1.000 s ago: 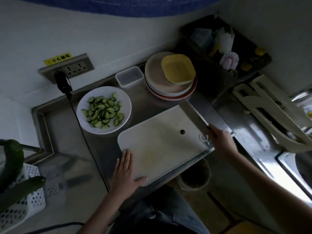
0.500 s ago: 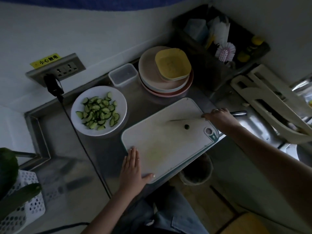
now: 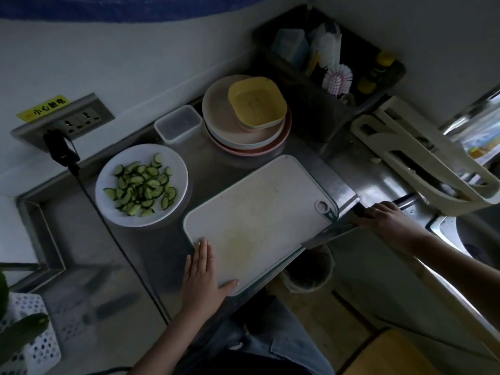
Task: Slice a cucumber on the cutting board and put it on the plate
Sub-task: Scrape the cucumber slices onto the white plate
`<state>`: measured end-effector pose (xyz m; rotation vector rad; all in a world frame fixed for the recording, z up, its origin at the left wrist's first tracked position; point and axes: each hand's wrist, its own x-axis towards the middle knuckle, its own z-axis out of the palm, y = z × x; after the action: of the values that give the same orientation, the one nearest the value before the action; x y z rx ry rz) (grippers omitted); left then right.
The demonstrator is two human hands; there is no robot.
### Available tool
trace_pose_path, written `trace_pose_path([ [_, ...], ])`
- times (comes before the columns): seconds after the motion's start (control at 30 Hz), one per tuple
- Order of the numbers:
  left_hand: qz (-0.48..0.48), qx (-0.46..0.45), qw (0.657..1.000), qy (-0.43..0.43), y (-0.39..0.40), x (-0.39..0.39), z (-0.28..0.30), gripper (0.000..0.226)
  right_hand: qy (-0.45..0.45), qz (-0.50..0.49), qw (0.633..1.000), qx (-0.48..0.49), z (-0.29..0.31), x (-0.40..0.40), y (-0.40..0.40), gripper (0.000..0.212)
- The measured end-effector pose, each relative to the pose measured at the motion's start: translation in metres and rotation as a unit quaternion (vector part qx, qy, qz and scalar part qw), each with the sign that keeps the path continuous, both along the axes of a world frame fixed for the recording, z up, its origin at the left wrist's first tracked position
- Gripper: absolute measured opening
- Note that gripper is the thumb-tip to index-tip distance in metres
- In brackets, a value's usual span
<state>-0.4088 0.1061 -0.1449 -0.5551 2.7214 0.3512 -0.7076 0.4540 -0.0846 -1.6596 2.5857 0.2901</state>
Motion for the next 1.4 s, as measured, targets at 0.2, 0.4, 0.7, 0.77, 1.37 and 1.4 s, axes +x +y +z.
trace_pose_path([
  [0.2,-0.003,-0.004,1.0,-0.022,-0.001,-0.003,0.003,0.106,0.018,0.02,0.998,-0.051,0.014,-0.001,0.018,0.03],
  [0.4,0.001,0.003,1.0,-0.027,0.001,-0.003,0.005,0.107,0.038,0.0,0.996,-0.078,0.027,-0.011,0.023,0.045],
  [0.7,0.001,0.017,0.999,-0.036,0.001,-0.005,0.012,0.106,-0.008,-0.121,0.985,-0.122,0.002,-0.011,-0.082,0.039],
  [0.77,0.003,0.018,0.999,-0.035,0.0,-0.004,0.011,0.105,-0.011,-0.047,0.995,-0.093,-0.008,-0.006,-0.077,0.033],
  [1.37,0.148,0.128,0.972,0.132,-0.007,-0.004,0.014,0.087,-0.298,-0.278,0.913,0.013,0.004,0.009,-0.149,0.022],
  [1.4,0.214,0.16,0.946,0.184,-0.008,-0.005,0.017,0.075,-0.276,-0.27,0.922,0.036,-0.001,0.007,-0.155,0.022],
])
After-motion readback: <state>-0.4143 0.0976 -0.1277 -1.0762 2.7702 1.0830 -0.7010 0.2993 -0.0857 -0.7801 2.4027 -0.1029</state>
